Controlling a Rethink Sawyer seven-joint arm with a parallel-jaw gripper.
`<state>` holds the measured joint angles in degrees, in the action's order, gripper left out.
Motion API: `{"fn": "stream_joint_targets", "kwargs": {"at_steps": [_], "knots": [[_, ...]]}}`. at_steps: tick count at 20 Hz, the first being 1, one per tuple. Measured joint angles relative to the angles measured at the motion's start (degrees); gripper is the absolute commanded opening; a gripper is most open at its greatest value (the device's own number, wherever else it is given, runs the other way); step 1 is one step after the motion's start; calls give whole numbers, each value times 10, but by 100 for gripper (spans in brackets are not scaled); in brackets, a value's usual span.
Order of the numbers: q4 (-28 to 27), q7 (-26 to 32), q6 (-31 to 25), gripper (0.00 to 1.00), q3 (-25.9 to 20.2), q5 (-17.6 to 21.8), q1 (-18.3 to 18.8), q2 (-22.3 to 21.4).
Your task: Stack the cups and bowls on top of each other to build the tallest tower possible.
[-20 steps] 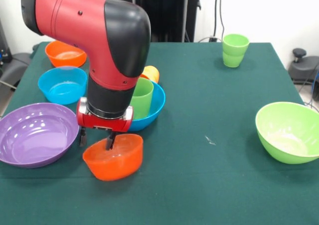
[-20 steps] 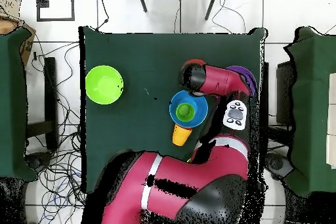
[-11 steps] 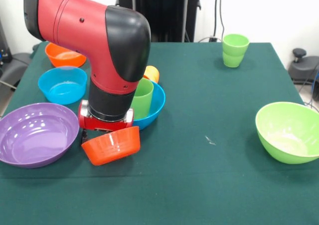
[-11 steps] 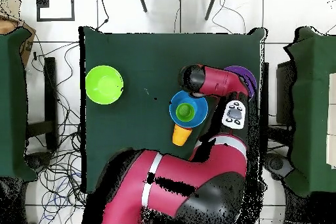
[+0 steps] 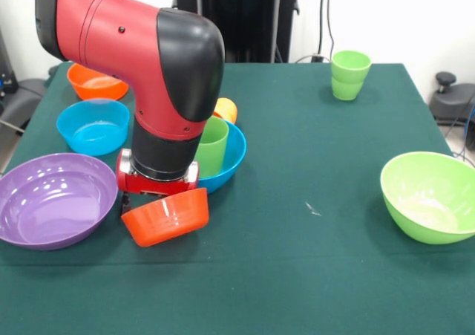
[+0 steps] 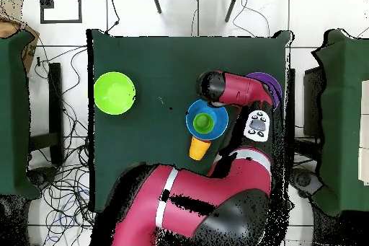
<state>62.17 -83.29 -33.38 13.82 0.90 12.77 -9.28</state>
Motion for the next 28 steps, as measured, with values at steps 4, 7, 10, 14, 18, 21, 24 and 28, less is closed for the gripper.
{"fn": "stream_joint_targets", "kwargs": {"at_steps": [4,7,10,14,18,21,24,28], "knots": [[3,0,0,100,0,0,0,-2],[4,0,0,100,0,0,0,-3],[5,0,0,100,0,0,0,-3],[7,0,0,100,0,0,0,-4],[7,0,0,100,0,0,0,-6],[8,0,0,100,0,0,0,-8],[9,0,0,100,0,0,0,-13],[9,0,0,0,0,0,0,-20]]}}
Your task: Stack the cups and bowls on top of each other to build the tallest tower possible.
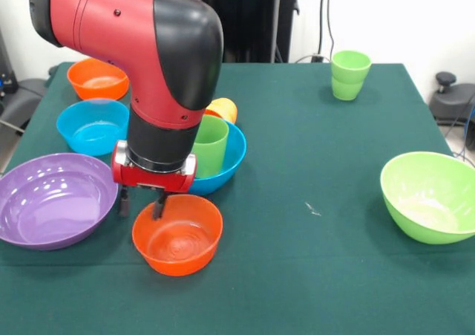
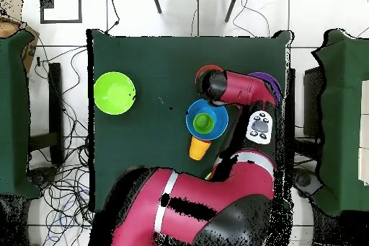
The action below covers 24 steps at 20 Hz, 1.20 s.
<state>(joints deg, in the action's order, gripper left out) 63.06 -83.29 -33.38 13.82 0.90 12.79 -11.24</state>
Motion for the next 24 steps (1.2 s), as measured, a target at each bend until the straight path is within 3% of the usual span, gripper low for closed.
{"fn": "stream_joint_targets", "kwargs": {"at_steps": [24], "knots": [[4,0,8,0,-1,0,1,-13]]}}
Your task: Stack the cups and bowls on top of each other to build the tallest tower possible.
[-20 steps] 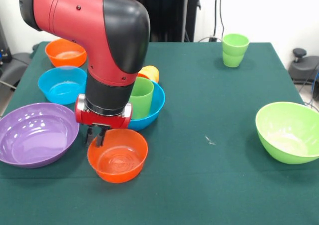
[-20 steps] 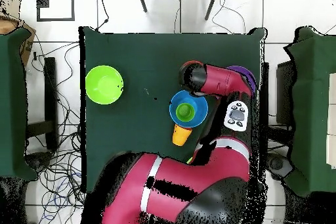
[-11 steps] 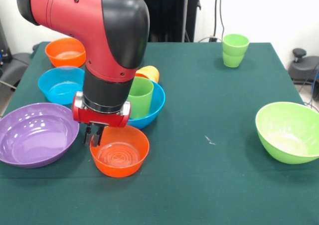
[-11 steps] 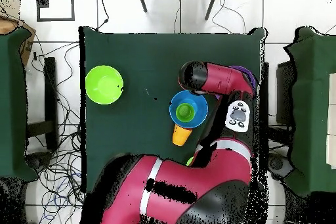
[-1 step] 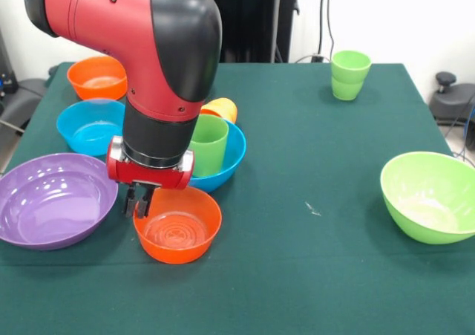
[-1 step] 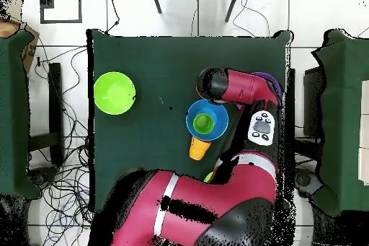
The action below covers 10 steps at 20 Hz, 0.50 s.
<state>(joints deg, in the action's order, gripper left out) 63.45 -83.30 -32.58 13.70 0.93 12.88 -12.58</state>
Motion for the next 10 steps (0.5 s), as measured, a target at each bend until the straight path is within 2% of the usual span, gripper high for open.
{"fn": "stream_joint_targets", "kwargs": {"at_steps": [10], "knots": [[10,0,0,0,-2,0,4,-21]]}}
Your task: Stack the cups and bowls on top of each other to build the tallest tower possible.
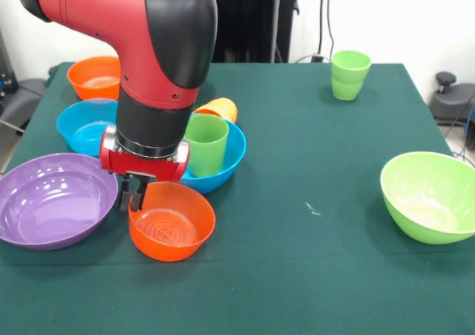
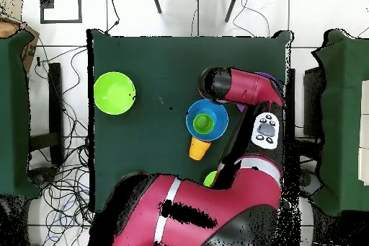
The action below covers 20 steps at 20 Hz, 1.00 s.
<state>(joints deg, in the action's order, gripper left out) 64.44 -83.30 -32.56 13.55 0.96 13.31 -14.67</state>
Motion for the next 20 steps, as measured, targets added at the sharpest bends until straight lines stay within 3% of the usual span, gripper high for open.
{"fn": "stream_joint_targets", "kwargs": {"at_steps": [20], "knots": [[15,0,0,0,-18,0,16,-42]]}}
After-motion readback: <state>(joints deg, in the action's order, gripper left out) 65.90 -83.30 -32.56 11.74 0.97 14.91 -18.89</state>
